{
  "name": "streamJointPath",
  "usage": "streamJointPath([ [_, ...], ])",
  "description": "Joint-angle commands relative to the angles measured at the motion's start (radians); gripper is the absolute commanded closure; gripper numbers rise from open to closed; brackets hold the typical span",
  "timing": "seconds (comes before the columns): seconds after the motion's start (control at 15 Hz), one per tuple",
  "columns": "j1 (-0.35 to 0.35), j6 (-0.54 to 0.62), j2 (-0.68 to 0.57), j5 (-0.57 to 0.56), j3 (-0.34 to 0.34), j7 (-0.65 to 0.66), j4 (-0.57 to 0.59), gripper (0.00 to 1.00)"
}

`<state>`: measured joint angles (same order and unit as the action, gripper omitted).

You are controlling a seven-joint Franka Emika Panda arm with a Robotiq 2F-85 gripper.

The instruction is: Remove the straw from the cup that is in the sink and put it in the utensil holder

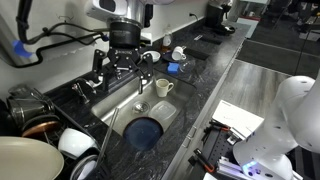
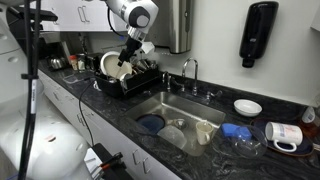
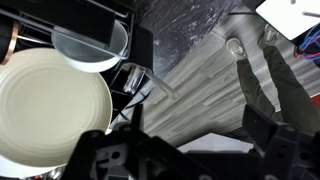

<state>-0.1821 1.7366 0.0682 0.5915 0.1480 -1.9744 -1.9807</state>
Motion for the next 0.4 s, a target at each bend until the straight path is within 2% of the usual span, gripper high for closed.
streamJointPath([
  [0.0, -0.001, 0.028, 0.022, -0.126, 0.011, 0.064, -0.017, 0.00],
  [0.33, -0.001, 0.102, 0.058, -0.312, 0.012, 0.151, -0.050, 0.00],
])
